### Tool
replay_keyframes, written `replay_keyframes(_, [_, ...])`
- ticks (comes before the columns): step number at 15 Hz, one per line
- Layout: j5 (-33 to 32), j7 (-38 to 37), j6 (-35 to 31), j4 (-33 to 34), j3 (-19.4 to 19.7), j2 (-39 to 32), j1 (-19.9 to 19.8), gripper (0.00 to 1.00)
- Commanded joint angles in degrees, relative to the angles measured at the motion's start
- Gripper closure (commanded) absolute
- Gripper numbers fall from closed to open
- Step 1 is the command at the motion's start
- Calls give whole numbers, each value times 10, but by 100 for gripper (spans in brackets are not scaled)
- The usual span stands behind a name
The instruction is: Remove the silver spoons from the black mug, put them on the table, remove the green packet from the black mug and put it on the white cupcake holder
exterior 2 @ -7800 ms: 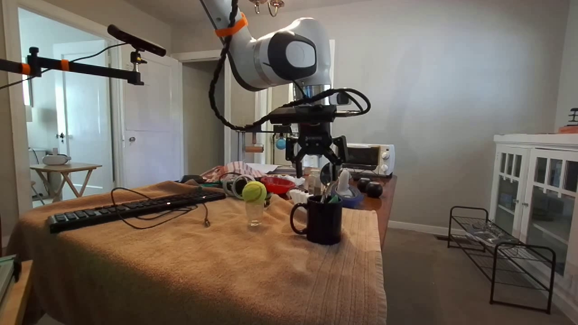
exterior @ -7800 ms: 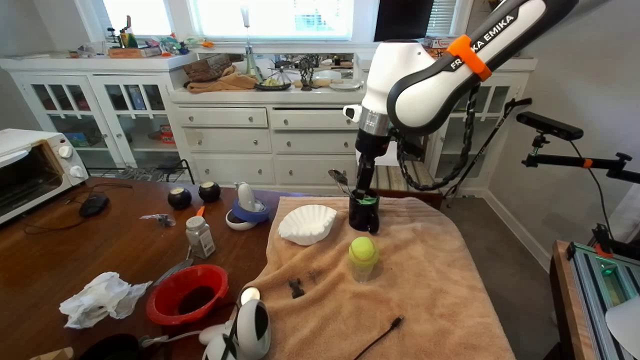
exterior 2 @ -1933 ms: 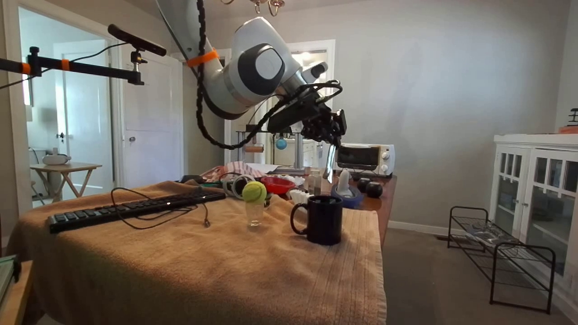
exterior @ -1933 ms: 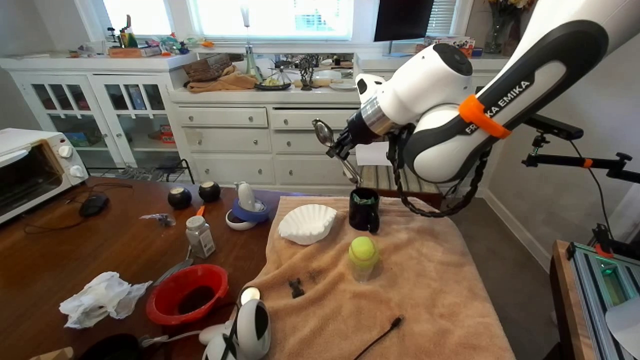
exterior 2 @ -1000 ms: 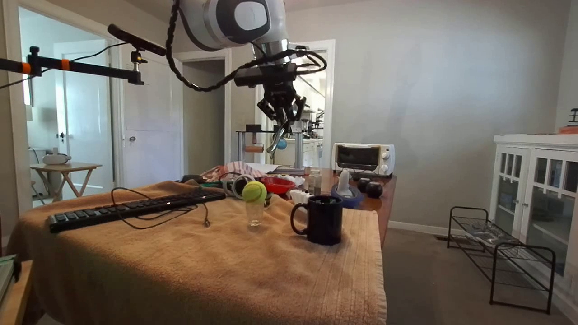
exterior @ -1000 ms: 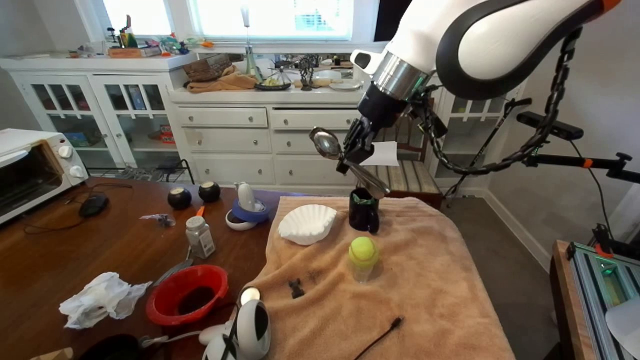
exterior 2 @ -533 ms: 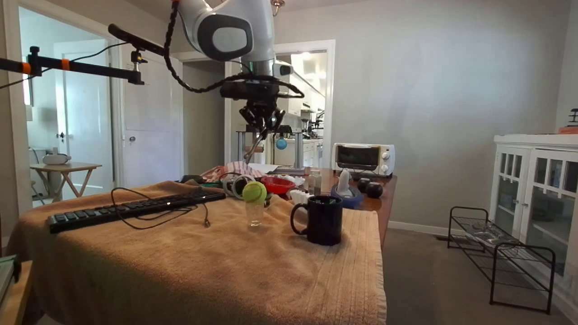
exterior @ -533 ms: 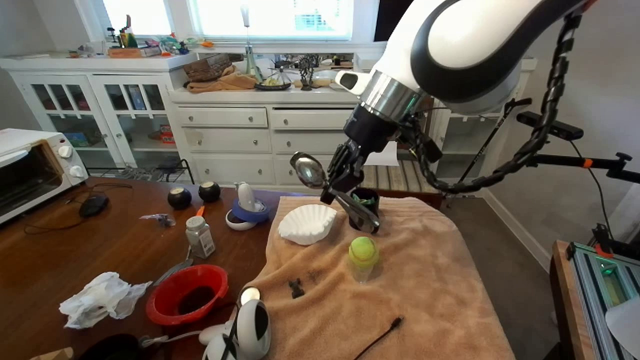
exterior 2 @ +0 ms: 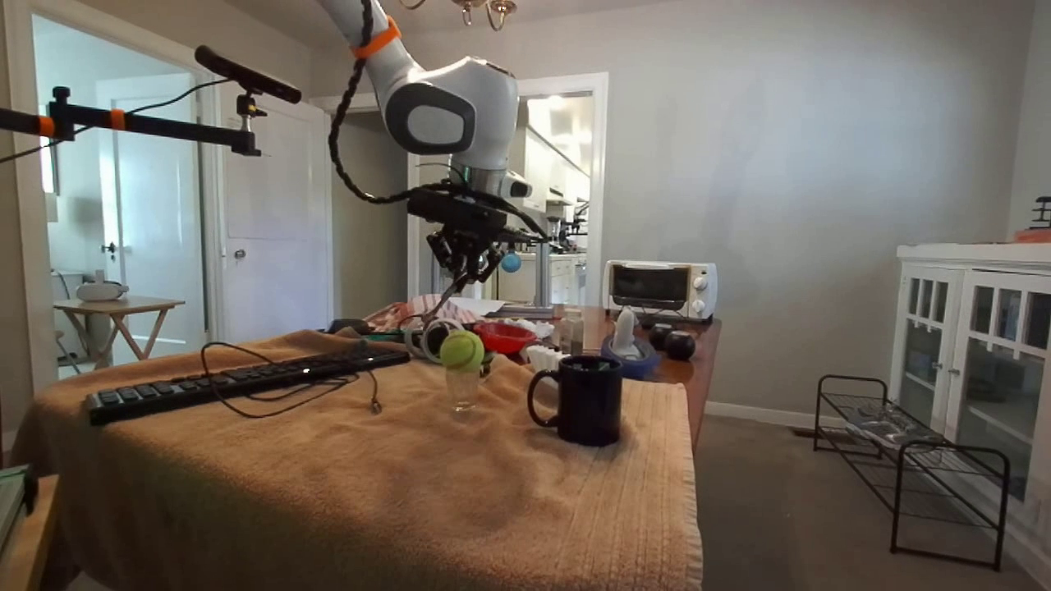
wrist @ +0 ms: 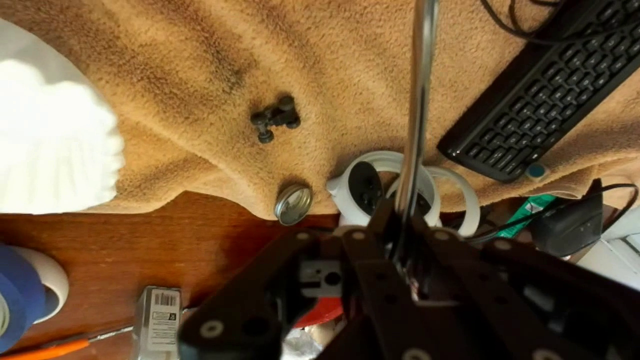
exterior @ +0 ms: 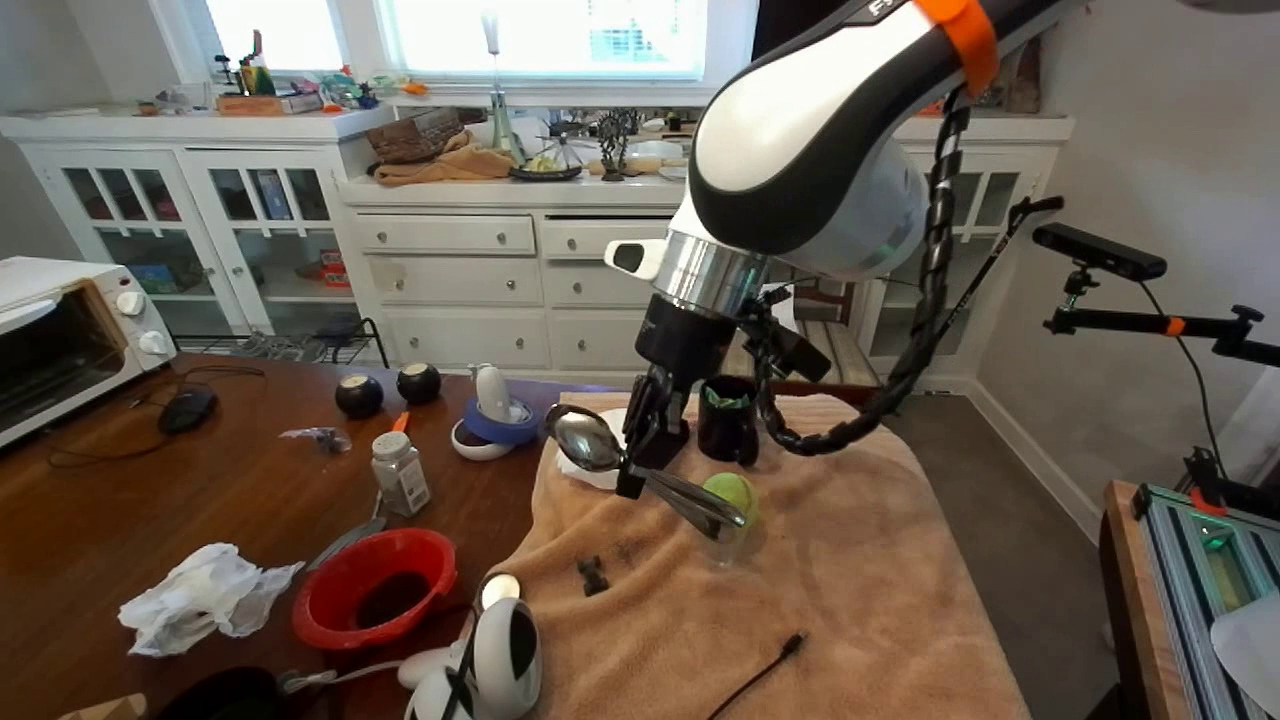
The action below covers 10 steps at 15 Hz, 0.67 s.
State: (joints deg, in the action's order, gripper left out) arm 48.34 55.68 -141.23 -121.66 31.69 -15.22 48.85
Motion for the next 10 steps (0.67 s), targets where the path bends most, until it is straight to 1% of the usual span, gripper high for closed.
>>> replay_keyframes(1, [-45,-25,-22,-2,-118,16,-113,93])
replay_keyframes(2, [-45,-25,-21,-1,-119,16,-115,98])
replay_keyframes(3, [-39,-23,-24,4,-141,10,-135,98])
replay_keyframes(5, [-58,-64,-38,12,-224,0,-209,98])
replay_keyframes(7, [-99,-113,-43,17,-283,-6,-266,98])
replay_keyframes(8, [-117,-135,-48,17,-306,-9,-285,98])
replay_keyframes(10, [-164,-187,-40,21,-339,-15,-316,98])
